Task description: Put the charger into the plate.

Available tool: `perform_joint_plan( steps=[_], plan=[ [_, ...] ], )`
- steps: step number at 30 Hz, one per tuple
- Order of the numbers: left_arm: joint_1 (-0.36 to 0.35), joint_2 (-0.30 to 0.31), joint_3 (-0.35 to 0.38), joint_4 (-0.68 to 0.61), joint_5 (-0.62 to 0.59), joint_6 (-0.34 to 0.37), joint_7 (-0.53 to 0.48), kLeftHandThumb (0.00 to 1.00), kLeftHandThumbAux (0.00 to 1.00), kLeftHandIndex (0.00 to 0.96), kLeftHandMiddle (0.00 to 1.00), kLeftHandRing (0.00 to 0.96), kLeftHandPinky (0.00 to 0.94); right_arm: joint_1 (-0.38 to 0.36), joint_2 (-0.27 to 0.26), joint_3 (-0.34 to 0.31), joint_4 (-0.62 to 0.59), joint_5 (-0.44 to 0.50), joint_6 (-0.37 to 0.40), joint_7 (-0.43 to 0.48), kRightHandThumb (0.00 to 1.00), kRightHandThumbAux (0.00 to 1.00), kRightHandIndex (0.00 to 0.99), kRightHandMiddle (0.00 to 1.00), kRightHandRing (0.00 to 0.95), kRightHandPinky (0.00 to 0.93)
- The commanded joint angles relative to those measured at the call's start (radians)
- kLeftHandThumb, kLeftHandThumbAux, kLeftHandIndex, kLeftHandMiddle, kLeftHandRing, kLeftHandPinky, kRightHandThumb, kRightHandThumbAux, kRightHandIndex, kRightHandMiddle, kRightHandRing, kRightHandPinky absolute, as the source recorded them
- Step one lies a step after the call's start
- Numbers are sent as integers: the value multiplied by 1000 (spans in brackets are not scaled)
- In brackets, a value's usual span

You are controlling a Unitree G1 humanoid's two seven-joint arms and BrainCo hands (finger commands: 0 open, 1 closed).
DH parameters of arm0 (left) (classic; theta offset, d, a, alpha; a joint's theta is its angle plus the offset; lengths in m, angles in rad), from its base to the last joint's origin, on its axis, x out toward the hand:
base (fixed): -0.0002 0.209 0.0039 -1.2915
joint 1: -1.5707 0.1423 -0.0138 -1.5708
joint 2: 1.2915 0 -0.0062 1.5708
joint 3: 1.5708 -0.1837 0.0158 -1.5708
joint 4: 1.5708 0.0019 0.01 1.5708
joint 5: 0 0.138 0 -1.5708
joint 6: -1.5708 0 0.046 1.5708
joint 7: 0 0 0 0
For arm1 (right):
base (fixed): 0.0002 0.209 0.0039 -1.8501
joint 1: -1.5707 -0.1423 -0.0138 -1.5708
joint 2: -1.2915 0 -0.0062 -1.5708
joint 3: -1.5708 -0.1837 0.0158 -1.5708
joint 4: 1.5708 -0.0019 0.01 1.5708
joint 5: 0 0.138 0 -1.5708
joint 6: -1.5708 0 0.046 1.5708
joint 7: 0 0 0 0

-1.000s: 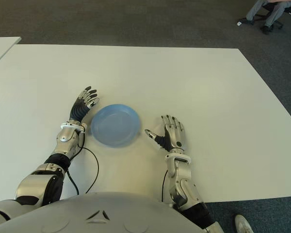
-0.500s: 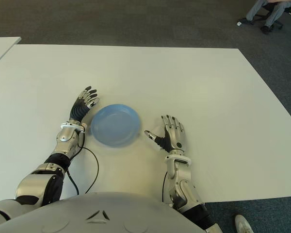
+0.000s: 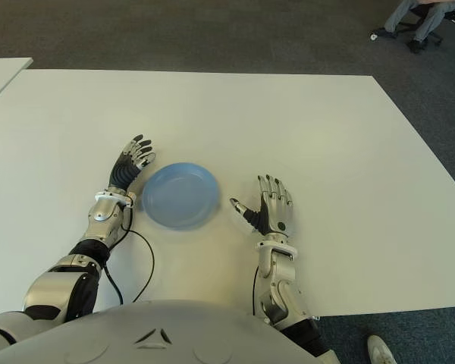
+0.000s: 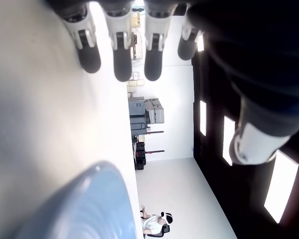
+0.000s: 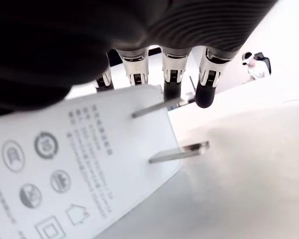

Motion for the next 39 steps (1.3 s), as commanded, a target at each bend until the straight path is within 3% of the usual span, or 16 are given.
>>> perform_joint_plan(
  steps=[1, 8, 30, 39],
  plan=[
    [85, -11, -10, 78, 16, 65, 4, 0, 594, 50, 161, 160, 144, 5, 7, -6, -13, 7, -5, -2, 223, 221, 0, 0, 0, 0],
    [83, -9, -10, 81, 17, 66, 3, 0, 593, 52, 156, 154, 142, 8, 11, -5, -28, 0, 0, 2, 221, 228, 0, 0, 0, 0],
    [81, -9, -14, 82, 25, 68, 3, 0, 581, 61, 170, 165, 154, 60, -48, -25, -66, 30, -166, -63, 198, 245, 0, 0, 0, 0],
    [83, -11, -15, 83, 29, 63, 11, 0, 582, 65, 179, 173, 158, 121, -72, -12, -68, 21, -224, -75, 202, 247, 0, 0, 0, 0]
  ],
)
